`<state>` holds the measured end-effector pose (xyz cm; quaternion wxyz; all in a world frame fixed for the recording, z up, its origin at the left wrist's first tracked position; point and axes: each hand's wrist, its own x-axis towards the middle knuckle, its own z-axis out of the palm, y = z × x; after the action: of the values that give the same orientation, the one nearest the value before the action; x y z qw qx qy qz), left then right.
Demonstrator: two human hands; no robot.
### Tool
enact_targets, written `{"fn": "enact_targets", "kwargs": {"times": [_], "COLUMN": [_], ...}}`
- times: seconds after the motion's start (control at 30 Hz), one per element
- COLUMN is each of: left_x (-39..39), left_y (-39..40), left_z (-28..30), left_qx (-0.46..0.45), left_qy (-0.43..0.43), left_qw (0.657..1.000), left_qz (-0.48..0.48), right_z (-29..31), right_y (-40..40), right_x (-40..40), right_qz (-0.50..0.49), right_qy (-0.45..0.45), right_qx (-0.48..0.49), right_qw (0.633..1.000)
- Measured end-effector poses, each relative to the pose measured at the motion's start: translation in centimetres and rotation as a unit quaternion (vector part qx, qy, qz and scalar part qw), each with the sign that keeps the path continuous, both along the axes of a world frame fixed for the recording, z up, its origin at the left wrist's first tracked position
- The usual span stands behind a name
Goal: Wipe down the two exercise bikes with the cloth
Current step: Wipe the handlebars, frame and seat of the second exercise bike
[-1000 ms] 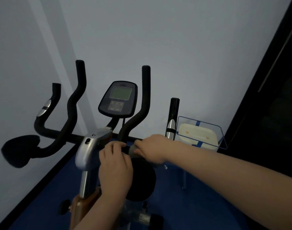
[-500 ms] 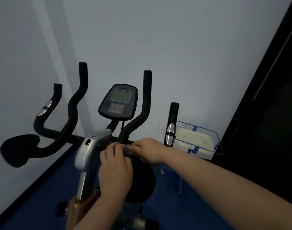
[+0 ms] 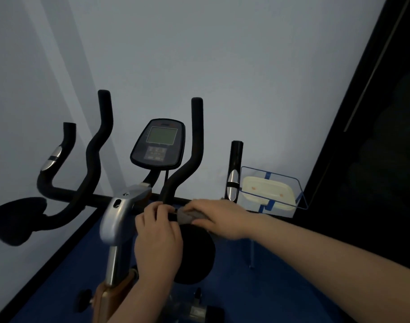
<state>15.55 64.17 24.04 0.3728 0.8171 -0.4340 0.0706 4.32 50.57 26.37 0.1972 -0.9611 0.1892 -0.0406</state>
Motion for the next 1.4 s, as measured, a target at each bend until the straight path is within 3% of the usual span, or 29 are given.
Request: {"fn": "enact_targets", "kwargs": {"times": [0.1,0.23,0.43,0.5,0.6,0.77,0.93,1.1,1.2,1.27,1.33,1.4], "left_x": [-0.1,-0.1,-0.1,-0.2,-0.1,-0.2,-0.2,-0.1,-0.1,-0.2,-0.3,-0.4], "left_y": [-0.1,0.1,-0.2,-0.2,-0.1,-0.1,-0.1,0.0,0.0,0.0,0.1,0.0], "left_z": [0.2,0.0,0.1,0.1,-0.1,-0.2,-0.3,-0.3,-0.2,-0.2,-0.2,-0.1], "left_qx": [0.009,0.003,0.002,0.001,-0.017,-0.034,-0.038,-0.048,-0.045,-0.046,-0.045,-0.041], "left_qy": [0.001,0.002,-0.002,-0.002,0.006,0.009,0.025,0.022,0.027,0.027,0.028,0.025], "left_qw": [1.000,1.000,1.000,1.000,1.000,0.999,0.999,0.999,0.999,0.999,0.998,0.999], "left_qz": [0.010,0.011,0.019,0.019,0.015,0.012,0.014,0.000,0.006,0.010,0.015,0.017], "right_z": [0.5,0.2,2.5,2.8,1.2,0.9,0.2,0.9,0.8,-2.2,-5.8,-6.9], "right_y": [-0.8,0.4,-1.6,-1.0,0.1,-1.7,-0.1,-1.8,-3.5,-2.1,0.9,1.5], "right_x": [1.5,4.2,3.0,4.8,5.1,2.0,4.8,-0.9,-3.7,-3.3,-1.8,-1.4], "right_qz": [-0.025,-0.080,-0.013,-0.031,-0.033,0.028,-0.042,0.114,0.144,0.015,-0.134,-0.140], "right_qy": [0.024,-0.016,0.120,0.123,0.049,0.087,0.028,0.037,-0.054,-0.212,-0.324,-0.348], "right_qx": [0.008,0.054,-0.098,-0.011,0.096,-0.014,0.050,-0.123,-0.230,-0.220,-0.173,-0.191], "right_qw": [0.999,0.995,0.988,0.992,0.994,0.996,0.997,0.985,0.961,0.952,0.920,0.907]}}
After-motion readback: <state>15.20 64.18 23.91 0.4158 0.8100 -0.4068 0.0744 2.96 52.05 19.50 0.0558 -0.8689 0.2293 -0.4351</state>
